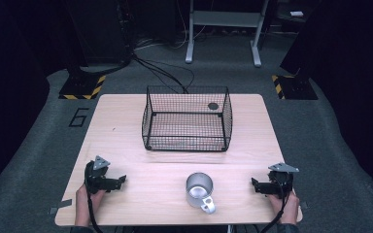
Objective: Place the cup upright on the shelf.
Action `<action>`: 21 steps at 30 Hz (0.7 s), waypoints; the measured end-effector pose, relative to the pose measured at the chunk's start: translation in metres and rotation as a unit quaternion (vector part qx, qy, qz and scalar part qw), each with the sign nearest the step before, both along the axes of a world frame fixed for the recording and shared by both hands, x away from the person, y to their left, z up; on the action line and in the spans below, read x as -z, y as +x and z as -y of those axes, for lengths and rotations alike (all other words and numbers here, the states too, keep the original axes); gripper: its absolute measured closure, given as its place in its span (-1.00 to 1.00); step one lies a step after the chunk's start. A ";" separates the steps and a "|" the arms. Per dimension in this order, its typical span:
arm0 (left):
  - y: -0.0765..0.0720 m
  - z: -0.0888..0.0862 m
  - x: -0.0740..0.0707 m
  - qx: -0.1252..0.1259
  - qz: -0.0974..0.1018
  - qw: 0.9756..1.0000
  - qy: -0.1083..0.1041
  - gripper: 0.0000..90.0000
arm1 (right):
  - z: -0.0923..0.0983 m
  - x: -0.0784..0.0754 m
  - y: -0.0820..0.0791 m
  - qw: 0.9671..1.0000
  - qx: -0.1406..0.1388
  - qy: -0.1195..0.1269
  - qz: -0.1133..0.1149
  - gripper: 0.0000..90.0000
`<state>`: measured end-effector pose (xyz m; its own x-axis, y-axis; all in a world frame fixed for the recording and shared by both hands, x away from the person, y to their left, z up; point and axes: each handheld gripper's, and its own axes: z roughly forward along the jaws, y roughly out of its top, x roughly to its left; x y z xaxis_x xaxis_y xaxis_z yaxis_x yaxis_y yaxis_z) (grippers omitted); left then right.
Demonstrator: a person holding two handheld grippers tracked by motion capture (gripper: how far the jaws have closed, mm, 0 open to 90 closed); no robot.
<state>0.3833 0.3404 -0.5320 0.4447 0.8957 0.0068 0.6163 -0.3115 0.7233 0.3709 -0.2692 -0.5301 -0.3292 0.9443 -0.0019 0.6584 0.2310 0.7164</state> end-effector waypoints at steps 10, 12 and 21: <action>0.000 0.000 0.000 -0.002 0.001 1.000 -0.001 -1.00 | -0.002 0.000 0.000 1.000 0.008 0.005 0.001 -1.00; 0.000 0.000 0.000 -0.002 0.001 1.000 -0.001 -1.00 | -0.002 0.000 0.000 1.000 0.010 0.006 0.002 -1.00; 0.000 0.000 0.000 0.003 -0.002 1.000 0.003 -1.00 | -0.002 -0.003 0.002 1.000 0.003 -0.007 -0.014 -1.00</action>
